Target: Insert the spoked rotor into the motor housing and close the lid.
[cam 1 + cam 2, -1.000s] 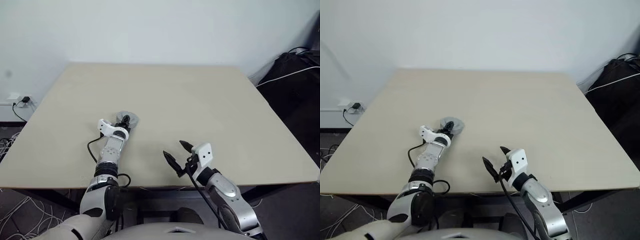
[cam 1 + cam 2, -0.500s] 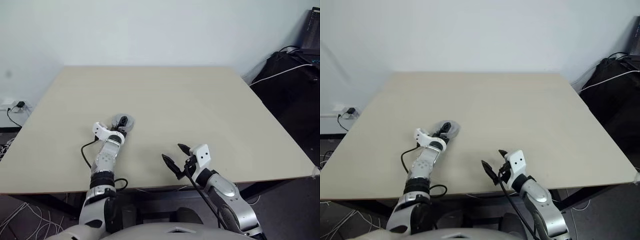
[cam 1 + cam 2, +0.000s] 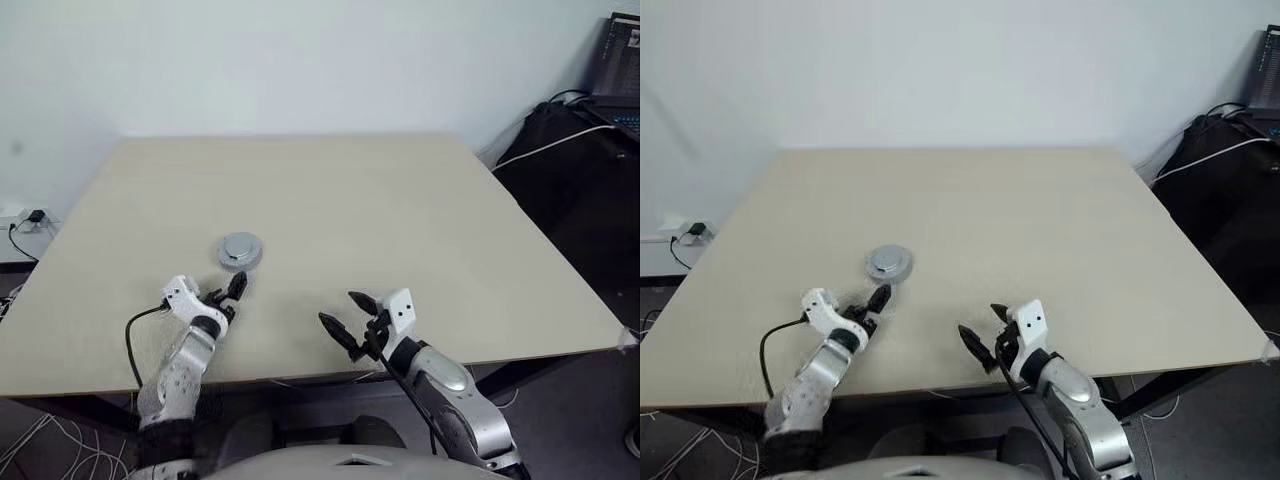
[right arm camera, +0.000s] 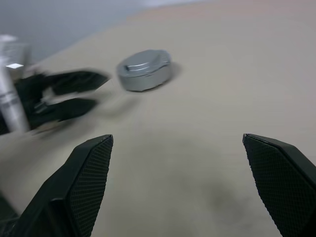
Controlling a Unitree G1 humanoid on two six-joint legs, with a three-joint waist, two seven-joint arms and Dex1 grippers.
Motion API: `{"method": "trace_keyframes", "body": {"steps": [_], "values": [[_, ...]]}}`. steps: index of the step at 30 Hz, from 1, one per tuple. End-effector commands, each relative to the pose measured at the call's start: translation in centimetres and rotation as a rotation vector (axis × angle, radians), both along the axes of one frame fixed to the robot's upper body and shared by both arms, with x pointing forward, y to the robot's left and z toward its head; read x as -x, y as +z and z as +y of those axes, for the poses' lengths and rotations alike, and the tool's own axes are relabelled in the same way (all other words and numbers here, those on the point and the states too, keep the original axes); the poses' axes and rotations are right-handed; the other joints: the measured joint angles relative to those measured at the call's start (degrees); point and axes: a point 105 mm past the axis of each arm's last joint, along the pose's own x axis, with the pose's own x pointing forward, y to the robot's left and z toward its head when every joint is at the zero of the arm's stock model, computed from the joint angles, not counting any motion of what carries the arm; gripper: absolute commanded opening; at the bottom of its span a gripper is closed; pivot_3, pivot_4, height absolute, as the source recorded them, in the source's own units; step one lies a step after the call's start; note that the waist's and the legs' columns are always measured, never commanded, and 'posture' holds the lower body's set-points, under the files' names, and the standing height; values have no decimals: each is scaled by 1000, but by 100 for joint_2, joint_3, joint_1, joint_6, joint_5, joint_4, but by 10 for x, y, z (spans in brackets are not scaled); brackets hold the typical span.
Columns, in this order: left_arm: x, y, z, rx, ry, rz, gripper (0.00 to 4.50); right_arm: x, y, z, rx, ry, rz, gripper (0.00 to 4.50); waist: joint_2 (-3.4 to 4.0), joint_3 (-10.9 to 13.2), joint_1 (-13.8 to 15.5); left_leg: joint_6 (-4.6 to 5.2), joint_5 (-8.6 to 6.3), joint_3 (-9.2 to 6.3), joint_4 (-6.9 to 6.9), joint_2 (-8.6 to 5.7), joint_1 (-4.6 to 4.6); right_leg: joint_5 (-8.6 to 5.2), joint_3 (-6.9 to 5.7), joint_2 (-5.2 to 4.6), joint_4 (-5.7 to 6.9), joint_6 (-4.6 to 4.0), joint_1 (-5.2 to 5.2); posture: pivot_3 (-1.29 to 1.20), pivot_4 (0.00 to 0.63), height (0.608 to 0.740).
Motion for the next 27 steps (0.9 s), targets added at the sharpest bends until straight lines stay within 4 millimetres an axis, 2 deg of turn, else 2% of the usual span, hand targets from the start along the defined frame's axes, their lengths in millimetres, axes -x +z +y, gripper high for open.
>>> {"method": "trace_keyframes", "body": {"steps": [1,7,12,17,23,27], "values": [[11,23,-12,-198,-141,-151,4472,-8,11,-14,41,-111,-121,4500,2,2,15,-1,0,5,-5,0,0,0,7,0,-1,0,-4,0,0,740],[38,33,-23,-439,-187,-301,4472,1,8,-27,158,-205,-242,4500,12,10,61,-5,1,50,-44,-1,-2,-4,46,-9,-5,0,-34,0,0,740],[53,42,-28,-569,-114,-385,4472,7,3,-43,236,-269,-291,4500,16,17,58,-4,0,68,-57,1,-4,-20,70,-8,-3,27,-56,0,0,740],[59,47,-19,-691,23,-436,4472,11,-2,-58,321,-327,-322,4500,16,26,65,-4,0,74,-57,6,-6,-21,70,-7,0,28,-69,0,0,740],[55,55,-24,-682,50,-465,4472,13,6,-47,302,-321,-338,4500,15,27,59,-3,0,76,-55,8,-7,-21,70,-8,1,29,-72,0,0,740],[54,57,-29,-672,42,-470,4472,19,18,-22,288,-317,-349,4500,15,26,60,-3,0,75,-55,9,-8,-22,69,-7,2,29,-73,0,0,740]]}}
